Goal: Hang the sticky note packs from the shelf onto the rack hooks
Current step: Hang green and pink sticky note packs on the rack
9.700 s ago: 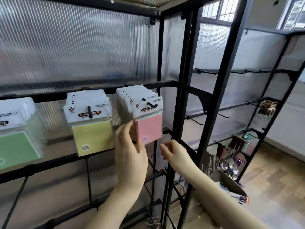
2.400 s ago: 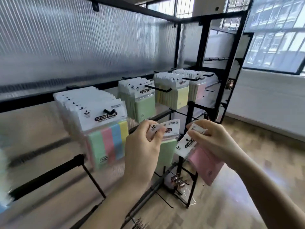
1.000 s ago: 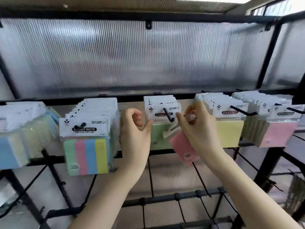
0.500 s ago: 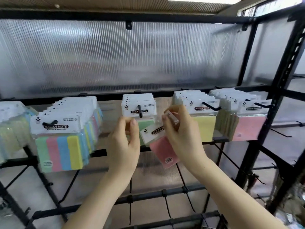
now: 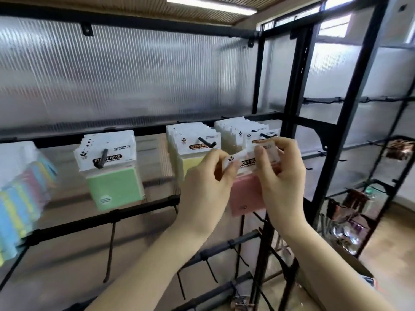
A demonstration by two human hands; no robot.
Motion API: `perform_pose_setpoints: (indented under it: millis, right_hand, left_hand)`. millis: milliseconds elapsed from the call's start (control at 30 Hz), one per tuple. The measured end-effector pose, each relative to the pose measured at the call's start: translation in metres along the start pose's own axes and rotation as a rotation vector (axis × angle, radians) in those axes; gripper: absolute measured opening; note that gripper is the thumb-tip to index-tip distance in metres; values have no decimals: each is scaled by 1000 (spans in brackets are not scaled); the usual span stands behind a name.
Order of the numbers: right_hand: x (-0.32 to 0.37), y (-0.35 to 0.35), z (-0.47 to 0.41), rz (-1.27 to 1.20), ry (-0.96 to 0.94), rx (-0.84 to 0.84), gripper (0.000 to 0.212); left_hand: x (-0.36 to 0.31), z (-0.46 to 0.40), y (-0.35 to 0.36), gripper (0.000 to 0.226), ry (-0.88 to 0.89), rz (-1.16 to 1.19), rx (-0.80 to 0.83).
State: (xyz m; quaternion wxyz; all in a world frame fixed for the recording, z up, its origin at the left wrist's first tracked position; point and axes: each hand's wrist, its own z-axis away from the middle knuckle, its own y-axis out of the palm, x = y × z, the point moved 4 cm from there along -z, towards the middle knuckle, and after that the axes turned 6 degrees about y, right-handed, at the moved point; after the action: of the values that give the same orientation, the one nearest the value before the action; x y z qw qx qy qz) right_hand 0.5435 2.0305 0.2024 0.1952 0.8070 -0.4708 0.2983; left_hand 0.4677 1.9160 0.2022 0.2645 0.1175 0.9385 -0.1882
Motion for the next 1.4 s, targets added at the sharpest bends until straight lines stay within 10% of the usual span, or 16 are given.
perform_pose_setpoints:
  millis: [1100,1400]
  right_hand:
    - [-71,-32,-73,125,227,88,4]
    - [-108,-34,-51,215,422,120,35]
  left_hand:
    - [26,-59,84,17,-197,9,-53]
    - [40,-26,89,28,-190,87,-170]
